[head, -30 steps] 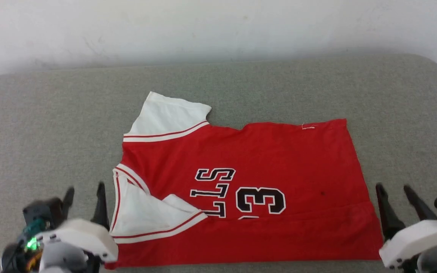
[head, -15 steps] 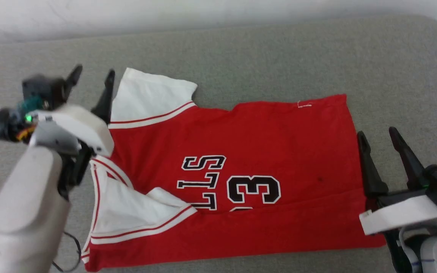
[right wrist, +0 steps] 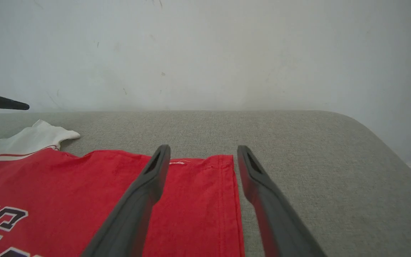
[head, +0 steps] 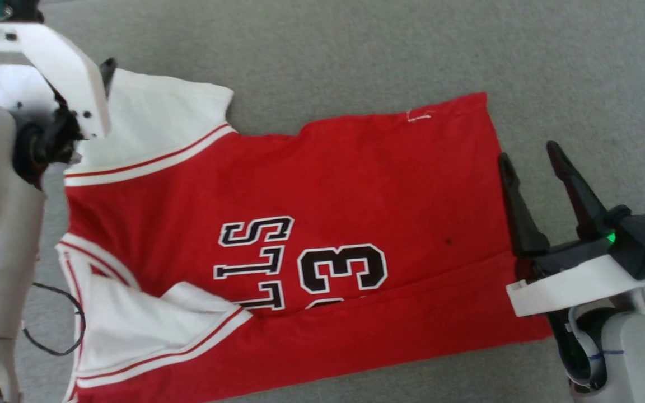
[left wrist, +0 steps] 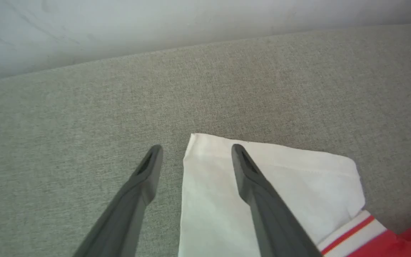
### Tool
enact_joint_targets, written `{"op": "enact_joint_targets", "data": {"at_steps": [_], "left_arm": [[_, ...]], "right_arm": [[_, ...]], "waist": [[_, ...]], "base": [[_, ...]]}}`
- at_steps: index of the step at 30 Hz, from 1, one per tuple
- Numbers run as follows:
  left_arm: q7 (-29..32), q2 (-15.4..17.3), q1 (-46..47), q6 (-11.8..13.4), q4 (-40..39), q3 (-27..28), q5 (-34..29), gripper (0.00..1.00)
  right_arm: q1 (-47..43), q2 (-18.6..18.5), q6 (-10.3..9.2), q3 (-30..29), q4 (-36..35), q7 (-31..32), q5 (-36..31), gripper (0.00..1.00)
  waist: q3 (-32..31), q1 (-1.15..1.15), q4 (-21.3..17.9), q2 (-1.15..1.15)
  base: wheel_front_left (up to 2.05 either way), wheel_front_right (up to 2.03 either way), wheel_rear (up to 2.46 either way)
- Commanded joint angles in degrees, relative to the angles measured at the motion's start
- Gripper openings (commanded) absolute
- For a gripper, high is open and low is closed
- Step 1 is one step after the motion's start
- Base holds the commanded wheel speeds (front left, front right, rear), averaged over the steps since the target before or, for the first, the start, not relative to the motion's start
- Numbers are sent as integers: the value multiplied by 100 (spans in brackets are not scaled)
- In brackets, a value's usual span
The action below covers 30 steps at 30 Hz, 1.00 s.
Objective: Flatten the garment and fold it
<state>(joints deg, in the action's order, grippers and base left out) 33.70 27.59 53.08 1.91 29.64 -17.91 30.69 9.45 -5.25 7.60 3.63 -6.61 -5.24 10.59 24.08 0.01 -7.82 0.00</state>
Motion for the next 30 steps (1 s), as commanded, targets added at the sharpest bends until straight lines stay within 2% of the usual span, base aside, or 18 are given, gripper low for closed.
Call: {"op": "enact_joint_targets", "data": {"at_steps": [1,13,14,15,16,22,25,30], "left_arm": [[309,70,119,115,69,33,73,100],[1442,396,100,743,-76,82,101,100],[1541,411,63,777,-105,84,124,91],[1642,435,21,788,-151,62,132,38],[1742,458,-23,801,-201,45,144,0],[1852,500,-173,799,-552,51,233,0],[1796,530,-232,772,-721,54,257,0],[1690,484,-225,736,-834,40,287,0]], "right_arm": [[125,-9,-11,62,48,-26,55,100],[366,21,-11,293,244,-181,149,100],[375,23,-11,298,256,-184,152,100],[384,23,-11,301,266,-184,152,100],[402,17,-11,307,273,-176,149,100],[724,-111,-11,326,237,-84,66,100],[1328,-176,-11,345,312,271,-7,100],[2248,-128,-11,272,959,1564,-77,100]], "waist": [[299,-1,-298,0],[635,-1,-556,0],[644,-1,-560,0],[649,-1,-559,0],[651,-1,-555,0],[638,-1,-498,0],[619,-1,-457,0],[635,-1,-380,0]], "base": [[0,0,0],[0,0,0],[0,0,0],[0,0,0],[0,0,0],[0,0,0],[0,0,0],[0,0,0]]}}
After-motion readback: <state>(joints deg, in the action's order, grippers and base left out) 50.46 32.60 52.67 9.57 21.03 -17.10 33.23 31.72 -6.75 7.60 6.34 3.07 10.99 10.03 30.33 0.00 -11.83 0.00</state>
